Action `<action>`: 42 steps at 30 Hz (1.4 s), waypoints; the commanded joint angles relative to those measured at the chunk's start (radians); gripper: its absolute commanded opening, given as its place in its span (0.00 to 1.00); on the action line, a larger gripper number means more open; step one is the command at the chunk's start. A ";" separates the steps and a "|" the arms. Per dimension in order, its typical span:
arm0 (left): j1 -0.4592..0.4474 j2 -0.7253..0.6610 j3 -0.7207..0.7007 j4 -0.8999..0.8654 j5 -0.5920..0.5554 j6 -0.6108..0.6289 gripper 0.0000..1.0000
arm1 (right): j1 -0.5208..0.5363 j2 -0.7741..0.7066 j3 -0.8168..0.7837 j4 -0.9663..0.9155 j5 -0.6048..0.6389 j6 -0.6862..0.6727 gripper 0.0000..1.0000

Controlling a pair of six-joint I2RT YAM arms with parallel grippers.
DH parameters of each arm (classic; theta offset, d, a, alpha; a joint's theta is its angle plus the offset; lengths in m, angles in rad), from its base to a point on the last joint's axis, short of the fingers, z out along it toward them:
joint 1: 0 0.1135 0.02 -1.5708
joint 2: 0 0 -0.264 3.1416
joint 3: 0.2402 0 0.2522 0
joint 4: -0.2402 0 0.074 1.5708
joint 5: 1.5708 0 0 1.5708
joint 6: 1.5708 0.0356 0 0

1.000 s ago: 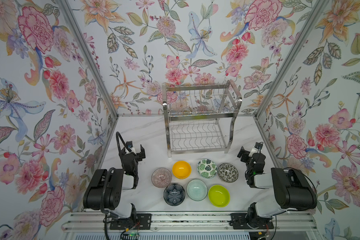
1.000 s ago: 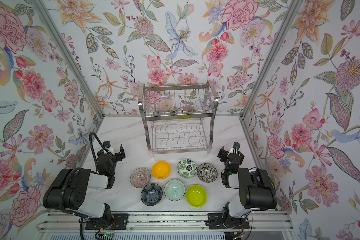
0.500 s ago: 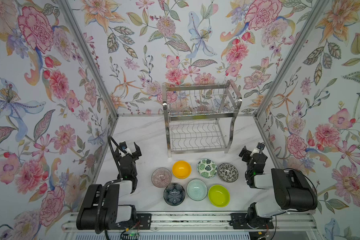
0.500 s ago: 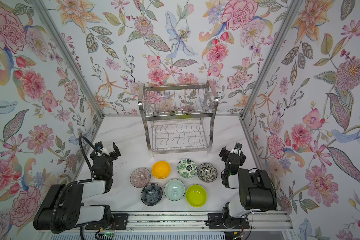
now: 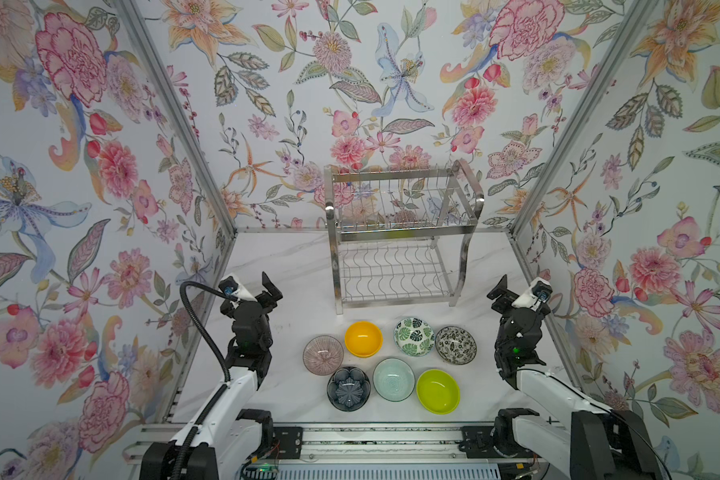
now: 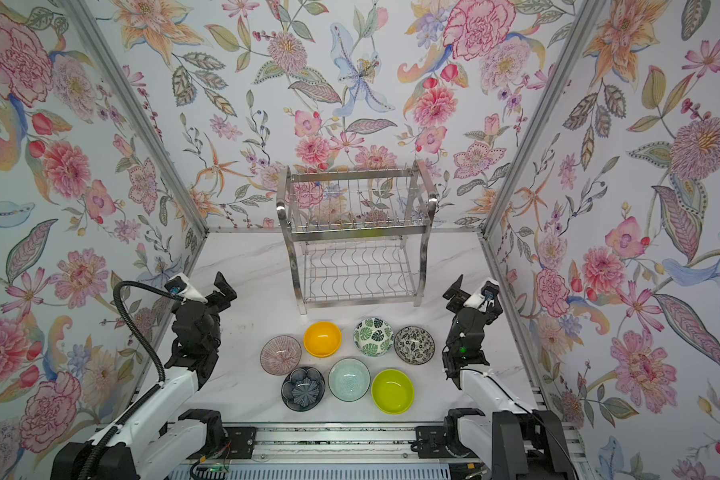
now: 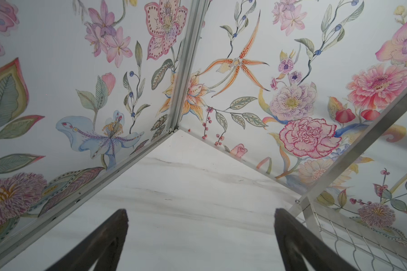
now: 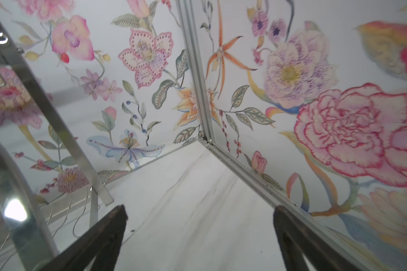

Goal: Load bowls into a dish rack
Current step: Move the dish rack to the top-center of the table.

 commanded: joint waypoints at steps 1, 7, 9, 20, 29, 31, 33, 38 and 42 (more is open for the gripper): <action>-0.007 -0.023 0.013 -0.141 0.072 -0.112 0.99 | -0.090 -0.092 0.000 -0.277 -0.088 0.288 0.99; -0.073 -0.032 0.020 -0.182 0.153 -0.158 0.99 | -0.163 -0.119 0.115 -0.544 -0.278 0.294 0.99; -0.130 -0.020 0.019 -0.179 0.129 -0.152 0.99 | -0.154 -0.098 0.140 -0.585 -0.313 0.292 0.99; -0.546 0.150 0.052 -0.006 -0.173 0.136 0.99 | 0.073 0.052 0.186 -0.518 -0.406 0.141 0.89; -0.662 0.279 0.112 0.071 -0.240 0.281 0.99 | 0.092 0.212 0.261 -0.405 -0.510 0.069 0.82; -0.662 0.280 0.118 0.073 -0.228 0.295 0.99 | 0.092 0.249 0.279 -0.382 -0.511 0.062 0.79; -0.663 0.267 0.116 0.076 -0.214 0.304 0.99 | 0.091 0.277 0.293 -0.361 -0.519 0.049 0.79; -0.662 0.257 0.074 0.156 -0.254 0.303 0.99 | 0.089 0.366 0.349 -0.327 -0.533 0.034 0.69; -0.658 0.232 0.048 0.168 -0.239 0.268 0.99 | 0.087 0.416 0.388 -0.303 -0.539 0.026 0.63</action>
